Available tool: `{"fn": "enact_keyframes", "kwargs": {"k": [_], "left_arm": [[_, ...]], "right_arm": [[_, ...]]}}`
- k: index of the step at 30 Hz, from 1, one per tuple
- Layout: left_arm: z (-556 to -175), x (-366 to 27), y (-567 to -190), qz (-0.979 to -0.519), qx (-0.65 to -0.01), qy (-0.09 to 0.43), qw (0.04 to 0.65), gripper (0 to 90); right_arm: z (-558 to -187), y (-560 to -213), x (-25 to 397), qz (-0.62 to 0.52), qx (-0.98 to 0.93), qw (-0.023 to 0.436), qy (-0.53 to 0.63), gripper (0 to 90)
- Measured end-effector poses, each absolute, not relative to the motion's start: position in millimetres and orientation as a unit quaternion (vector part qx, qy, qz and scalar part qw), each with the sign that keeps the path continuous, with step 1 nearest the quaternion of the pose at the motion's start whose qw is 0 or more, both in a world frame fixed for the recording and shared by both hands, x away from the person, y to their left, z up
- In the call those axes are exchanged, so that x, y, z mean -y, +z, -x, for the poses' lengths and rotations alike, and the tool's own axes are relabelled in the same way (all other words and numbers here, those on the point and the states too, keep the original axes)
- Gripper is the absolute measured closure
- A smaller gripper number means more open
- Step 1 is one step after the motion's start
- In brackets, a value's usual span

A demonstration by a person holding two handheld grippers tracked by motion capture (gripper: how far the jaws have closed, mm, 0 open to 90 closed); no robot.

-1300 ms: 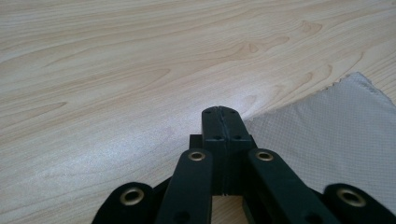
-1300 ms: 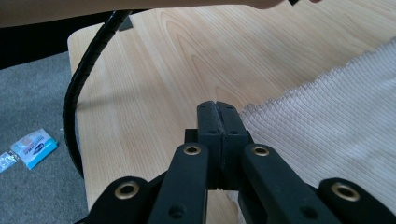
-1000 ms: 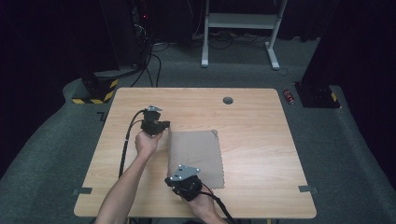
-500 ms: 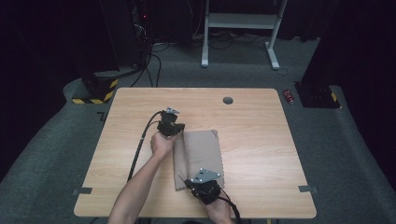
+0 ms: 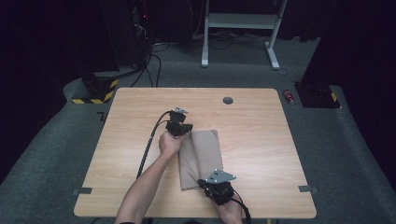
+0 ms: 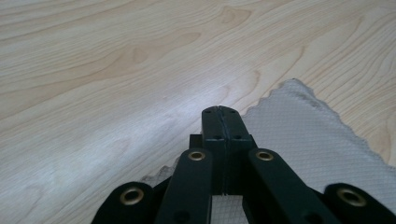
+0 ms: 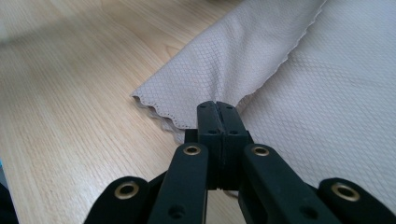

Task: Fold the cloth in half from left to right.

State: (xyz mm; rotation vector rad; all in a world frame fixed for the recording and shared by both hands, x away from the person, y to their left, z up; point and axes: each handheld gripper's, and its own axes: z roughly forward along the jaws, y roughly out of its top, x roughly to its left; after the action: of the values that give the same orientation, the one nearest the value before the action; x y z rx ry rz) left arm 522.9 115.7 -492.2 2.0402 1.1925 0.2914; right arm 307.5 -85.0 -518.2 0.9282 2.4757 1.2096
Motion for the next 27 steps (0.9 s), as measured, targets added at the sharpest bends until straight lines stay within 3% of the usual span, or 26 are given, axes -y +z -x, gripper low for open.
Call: {"fn": "enact_keyframes", "kwargs": {"k": [27], "left_arm": [[-527, -88, -490, -0.800, -0.447, 0.111, 0.385, 90.0]], "right_arm": [[-304, -516, 112, -0.334, -0.840, 0.140, 0.404, 89.9]]}}
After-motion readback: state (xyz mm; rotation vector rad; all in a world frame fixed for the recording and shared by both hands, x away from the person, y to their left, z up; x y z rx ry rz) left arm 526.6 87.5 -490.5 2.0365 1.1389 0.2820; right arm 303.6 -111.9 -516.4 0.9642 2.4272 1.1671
